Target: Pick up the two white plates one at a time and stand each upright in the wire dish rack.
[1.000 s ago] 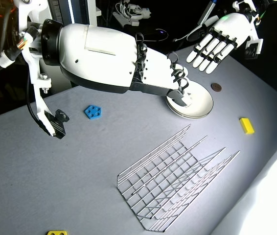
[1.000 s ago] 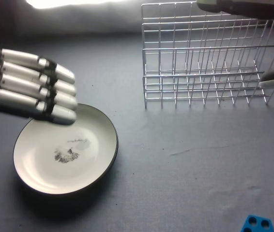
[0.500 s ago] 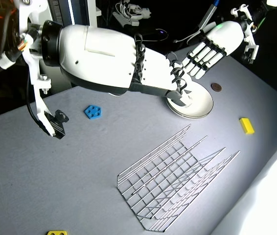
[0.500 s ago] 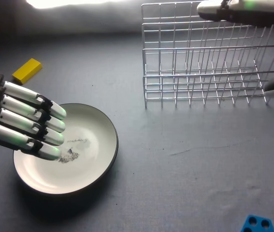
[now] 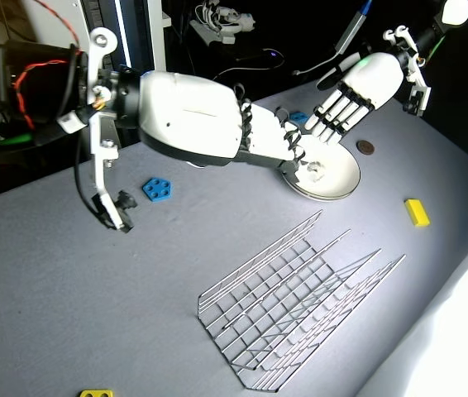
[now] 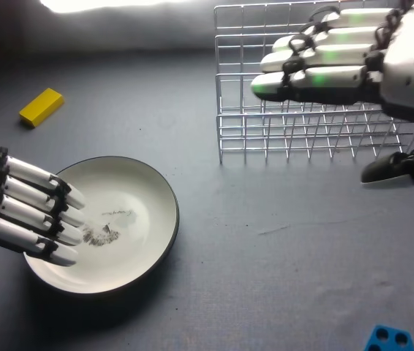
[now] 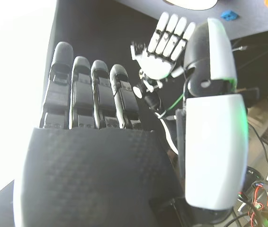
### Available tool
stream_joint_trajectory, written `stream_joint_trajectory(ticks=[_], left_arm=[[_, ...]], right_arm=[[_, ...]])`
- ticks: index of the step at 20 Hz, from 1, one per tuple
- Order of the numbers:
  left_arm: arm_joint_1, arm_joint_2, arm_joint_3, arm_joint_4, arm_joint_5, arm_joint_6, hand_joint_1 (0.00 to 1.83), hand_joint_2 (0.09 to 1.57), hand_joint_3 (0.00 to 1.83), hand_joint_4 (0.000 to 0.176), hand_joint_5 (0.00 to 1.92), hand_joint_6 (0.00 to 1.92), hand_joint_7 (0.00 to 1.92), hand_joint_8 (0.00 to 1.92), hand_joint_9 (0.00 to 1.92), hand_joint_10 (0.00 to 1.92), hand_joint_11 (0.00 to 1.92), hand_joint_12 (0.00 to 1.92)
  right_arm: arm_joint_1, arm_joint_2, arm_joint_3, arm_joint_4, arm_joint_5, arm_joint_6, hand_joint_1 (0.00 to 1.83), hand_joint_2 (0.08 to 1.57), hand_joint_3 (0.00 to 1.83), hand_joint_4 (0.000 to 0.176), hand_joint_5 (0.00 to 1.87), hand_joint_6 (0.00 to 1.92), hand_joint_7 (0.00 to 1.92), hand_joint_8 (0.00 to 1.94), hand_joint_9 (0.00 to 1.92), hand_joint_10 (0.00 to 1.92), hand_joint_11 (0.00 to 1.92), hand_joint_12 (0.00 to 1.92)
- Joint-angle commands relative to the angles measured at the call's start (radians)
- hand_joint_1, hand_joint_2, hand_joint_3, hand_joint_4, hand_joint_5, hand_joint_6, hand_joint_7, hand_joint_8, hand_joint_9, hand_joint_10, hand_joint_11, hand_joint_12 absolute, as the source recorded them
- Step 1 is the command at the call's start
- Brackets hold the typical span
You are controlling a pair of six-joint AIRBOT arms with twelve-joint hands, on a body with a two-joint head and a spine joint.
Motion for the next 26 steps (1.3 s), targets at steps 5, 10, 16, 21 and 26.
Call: stream_joint_trajectory(ticks=[5, 10, 16, 21, 26], left_arm=[[0.043, -0.013, -0.003, -0.072, 0.006, 0.023, 0.00, 1.26, 0.00, 0.000, 0.16, 0.00, 0.19, 0.00, 0.17, 0.00, 0.00, 0.39], [0.078, -0.027, 0.002, -0.074, 0.041, 0.042, 0.12, 1.25, 0.00, 0.000, 0.13, 0.00, 0.17, 0.00, 0.14, 0.00, 0.00, 0.35], [0.092, -0.047, 0.028, -0.074, 0.089, 0.051, 0.00, 1.27, 0.00, 0.000, 0.15, 0.00, 0.18, 0.00, 0.14, 0.00, 0.00, 0.31], [0.092, -0.056, 0.058, -0.073, 0.100, 0.051, 0.00, 1.24, 0.00, 0.000, 0.15, 0.00, 0.18, 0.00, 0.16, 0.01, 0.00, 0.33], [0.096, -0.067, 0.095, -0.073, 0.120, 0.057, 0.00, 1.21, 0.00, 0.000, 0.09, 0.00, 0.10, 0.00, 0.07, 0.00, 0.00, 0.12]], right_arm=[[0.003, -0.075, 0.008, 0.166, 0.165, -0.183, 1.11, 0.97, 0.00, 0.000, 0.16, 0.01, 0.12, 0.01, 0.11, 0.02, 0.00, 0.71], [-0.032, -0.139, 0.040, 0.202, 0.183, -0.181, 1.10, 0.99, 0.00, 0.000, 0.10, 0.00, 0.07, 0.00, 0.07, 0.00, 0.00, 0.62], [-0.075, -0.140, 0.041, 0.283, 0.187, -0.161, 1.05, 0.98, 0.00, 0.000, 0.13, 0.00, 0.11, 0.00, 0.10, 0.00, 0.00, 0.67], [-0.081, -0.142, 0.041, 0.283, 0.189, -0.164, 1.12, 0.96, 0.00, 0.000, 0.15, 0.00, 0.13, 0.00, 0.12, 0.00, 0.00, 0.67], [-0.097, -0.142, 0.041, 0.300, 0.190, -0.166, 1.11, 0.96, 0.00, 0.000, 0.16, 0.01, 0.13, 0.00, 0.10, 0.00, 0.00, 0.61]])
